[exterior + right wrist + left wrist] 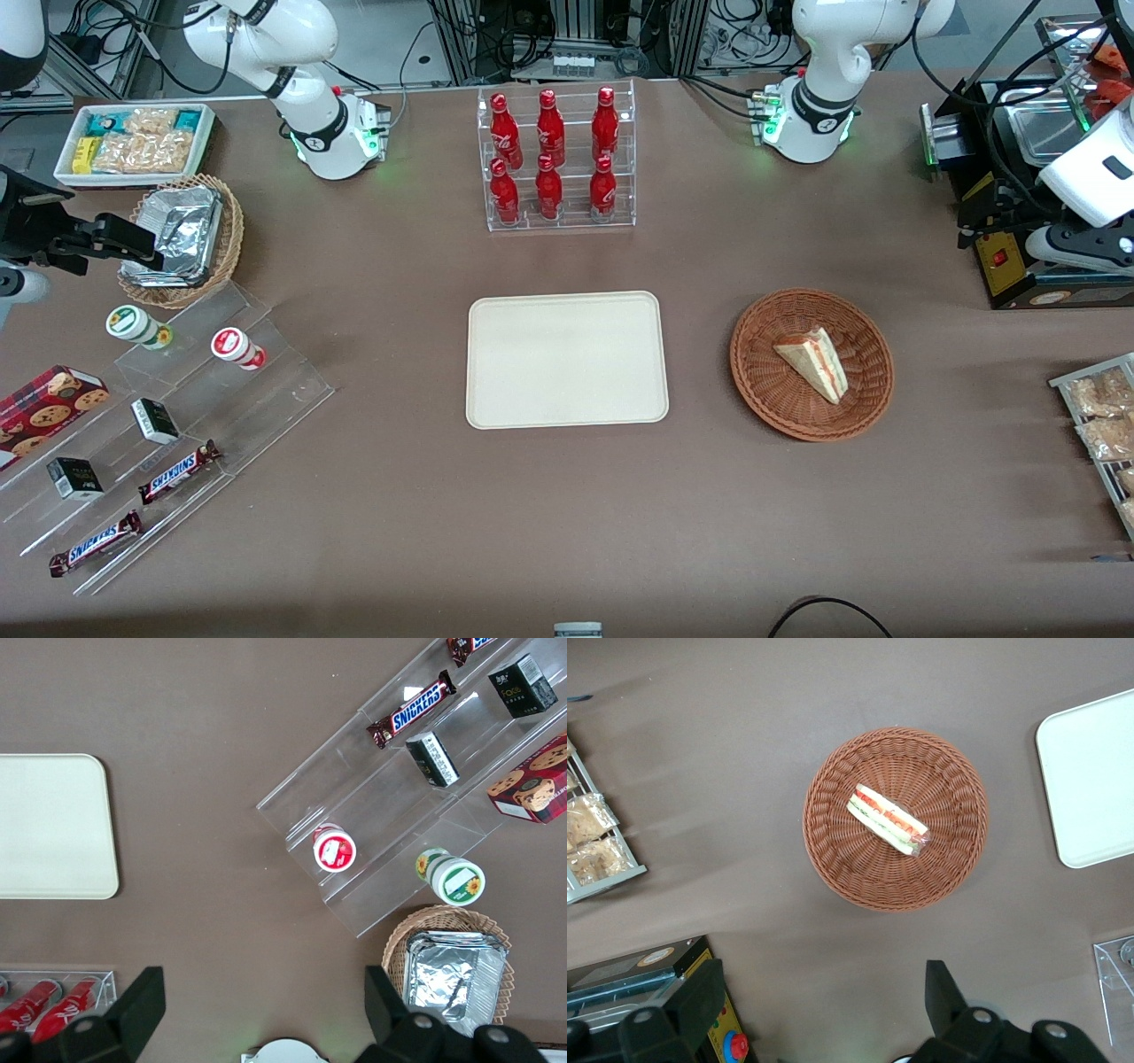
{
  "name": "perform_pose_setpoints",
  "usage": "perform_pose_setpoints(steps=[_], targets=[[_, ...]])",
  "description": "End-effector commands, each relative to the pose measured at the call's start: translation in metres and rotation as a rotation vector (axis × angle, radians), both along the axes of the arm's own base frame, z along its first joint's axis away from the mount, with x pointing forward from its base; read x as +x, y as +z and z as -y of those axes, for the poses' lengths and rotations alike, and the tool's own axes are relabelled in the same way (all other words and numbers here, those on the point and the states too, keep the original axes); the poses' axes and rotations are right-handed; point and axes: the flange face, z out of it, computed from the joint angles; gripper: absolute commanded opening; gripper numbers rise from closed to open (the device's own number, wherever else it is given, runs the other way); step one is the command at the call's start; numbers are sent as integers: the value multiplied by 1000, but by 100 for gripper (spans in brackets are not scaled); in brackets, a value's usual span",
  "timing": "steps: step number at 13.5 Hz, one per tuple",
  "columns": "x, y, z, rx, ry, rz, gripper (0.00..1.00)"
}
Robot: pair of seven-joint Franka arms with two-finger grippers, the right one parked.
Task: Place sandwich from basket to tray
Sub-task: 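Move the left gripper over the wrapped sandwich in the wicker basket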
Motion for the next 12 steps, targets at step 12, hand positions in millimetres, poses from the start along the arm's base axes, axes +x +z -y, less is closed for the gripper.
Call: perform_pose_setpoints(steps=[12], targets=[[-18, -156, 1, 16, 90, -100, 100]])
